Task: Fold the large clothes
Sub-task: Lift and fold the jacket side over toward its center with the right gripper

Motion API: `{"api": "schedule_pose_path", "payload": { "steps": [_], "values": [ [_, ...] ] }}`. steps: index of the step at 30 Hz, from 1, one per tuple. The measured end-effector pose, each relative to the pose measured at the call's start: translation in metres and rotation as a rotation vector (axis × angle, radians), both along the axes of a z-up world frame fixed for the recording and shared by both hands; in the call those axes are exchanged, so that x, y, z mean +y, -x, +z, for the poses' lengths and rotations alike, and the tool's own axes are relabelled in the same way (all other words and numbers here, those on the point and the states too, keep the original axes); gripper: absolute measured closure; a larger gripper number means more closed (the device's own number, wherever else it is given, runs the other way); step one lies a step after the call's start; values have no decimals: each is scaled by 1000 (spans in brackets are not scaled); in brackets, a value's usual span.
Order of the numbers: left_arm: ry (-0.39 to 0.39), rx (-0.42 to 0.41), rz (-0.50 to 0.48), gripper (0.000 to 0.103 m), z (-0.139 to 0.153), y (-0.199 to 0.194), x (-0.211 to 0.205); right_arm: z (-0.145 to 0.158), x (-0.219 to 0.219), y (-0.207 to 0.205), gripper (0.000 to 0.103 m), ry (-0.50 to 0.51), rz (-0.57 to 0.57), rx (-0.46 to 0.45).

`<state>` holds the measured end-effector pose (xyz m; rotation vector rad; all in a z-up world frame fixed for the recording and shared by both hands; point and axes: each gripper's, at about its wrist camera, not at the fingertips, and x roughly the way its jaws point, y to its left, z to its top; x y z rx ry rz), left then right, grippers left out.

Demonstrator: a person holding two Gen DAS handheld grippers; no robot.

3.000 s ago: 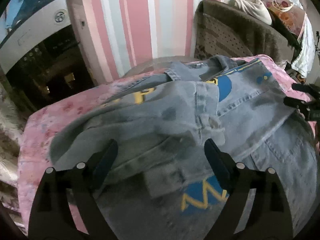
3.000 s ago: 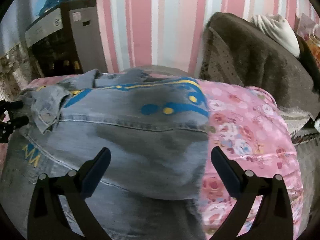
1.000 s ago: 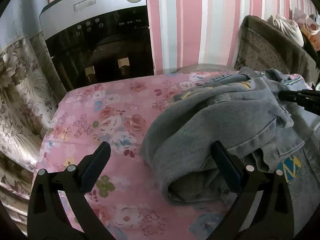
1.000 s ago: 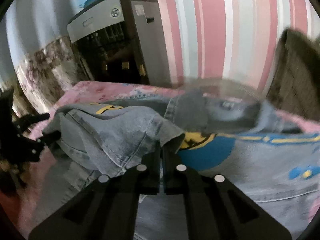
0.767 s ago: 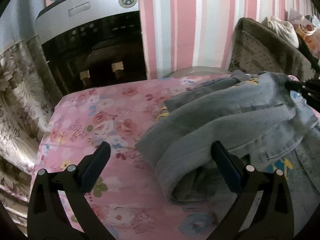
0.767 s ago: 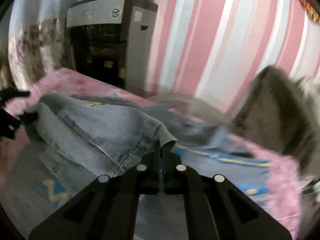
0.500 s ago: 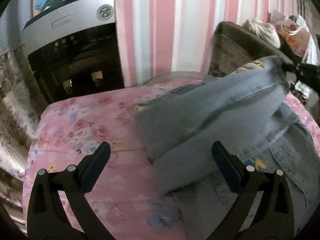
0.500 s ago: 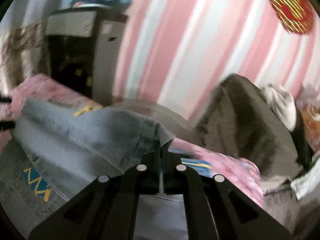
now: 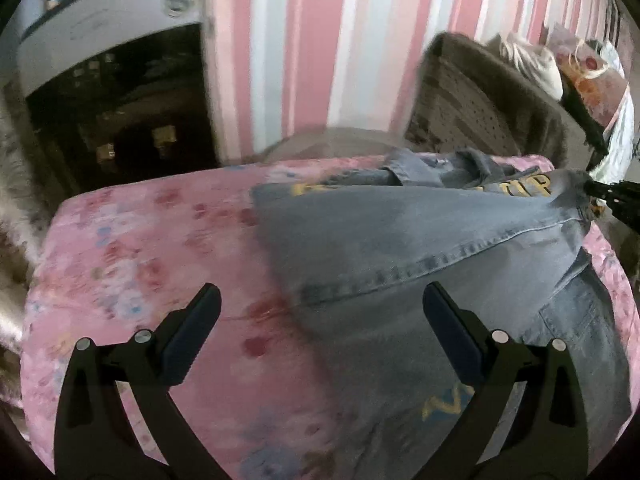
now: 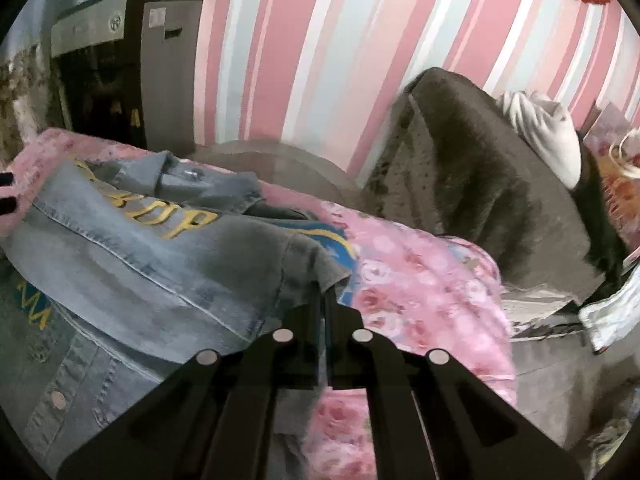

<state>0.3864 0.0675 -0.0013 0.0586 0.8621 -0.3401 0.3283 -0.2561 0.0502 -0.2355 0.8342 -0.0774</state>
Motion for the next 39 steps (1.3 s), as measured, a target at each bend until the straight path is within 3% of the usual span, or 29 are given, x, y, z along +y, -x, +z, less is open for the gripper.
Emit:
{"api": "schedule_pose_path", "payload": {
  "steps": [2,5,7,11,17,21,23,24,26,30,35,37,39],
  "values": [
    [-21,15,28,4,-1,-12,-11,5,9,4,102,-11,25,-58],
    [121,-44,0,3,16,0,-8,28,21,8,102,-8,53,-155],
    [125,-52,-42,3,21,12,-14,44,30,4,102,6,68,-193],
    [13,-92,-55,3,14,40,-32,65,46,-11,102,19,78,-246],
    [-90,-92,-103,3,-17,83,-66,54,54,-22,102,-18,59,-217],
    [-324,-183,-55,3,-34,87,-97,47,54,-20,102,-18,54,-201],
    [-351,-175,-10,3,-38,75,-99,45,55,-19,102,-16,51,-204],
    [-345,-168,13,3,-37,69,-96,45,55,-18,102,-16,51,-202],
    [-245,-109,59,3,-35,52,-77,43,54,-16,102,-11,49,-201],
    [-114,-18,156,3,-34,43,-36,44,47,-12,102,-34,42,-225],
    [-133,-4,216,3,-40,56,-2,49,35,-8,102,-96,30,-228],
    [-180,8,276,4,-45,56,14,41,31,-9,102,-93,17,-207],
    [-117,50,257,3,-51,52,30,26,22,-16,102,-97,-5,-152]
  ]
}}
